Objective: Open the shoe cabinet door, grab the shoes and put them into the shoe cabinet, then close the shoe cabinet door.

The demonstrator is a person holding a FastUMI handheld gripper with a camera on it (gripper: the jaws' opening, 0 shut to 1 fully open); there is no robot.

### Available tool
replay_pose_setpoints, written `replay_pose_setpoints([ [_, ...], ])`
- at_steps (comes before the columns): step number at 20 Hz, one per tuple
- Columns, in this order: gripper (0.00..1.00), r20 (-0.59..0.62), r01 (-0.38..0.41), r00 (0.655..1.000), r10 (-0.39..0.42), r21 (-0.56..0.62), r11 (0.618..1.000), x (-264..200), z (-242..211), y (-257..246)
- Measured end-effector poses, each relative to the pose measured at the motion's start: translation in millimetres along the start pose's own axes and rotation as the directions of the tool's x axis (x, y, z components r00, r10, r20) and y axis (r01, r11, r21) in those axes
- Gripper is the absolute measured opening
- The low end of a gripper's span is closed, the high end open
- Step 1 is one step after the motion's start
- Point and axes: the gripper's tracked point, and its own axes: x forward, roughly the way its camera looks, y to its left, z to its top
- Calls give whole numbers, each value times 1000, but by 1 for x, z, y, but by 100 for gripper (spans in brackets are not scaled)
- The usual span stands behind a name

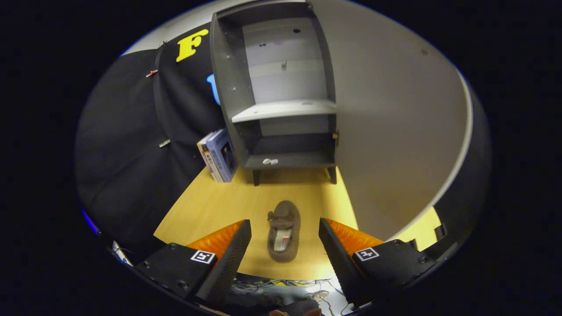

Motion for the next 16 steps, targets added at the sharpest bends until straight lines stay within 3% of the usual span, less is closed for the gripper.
replay_pose_setpoints([
  [4, 99, -103, -20, 994, 22, 23, 1000, 56, -52, 11],
  [11, 98, -215, 33, 976, -17, 75, 997, 157, -112, 18],
  [12, 96, -207, 49, 978, -30, 86, 995, 168, -115, 17],
  [15, 73, -153, 100, 985, -83, 103, 990, 200, -110, 10],
  [16, 71, -133, 119, 986, -105, 107, 987, 210, -108, 6],
])
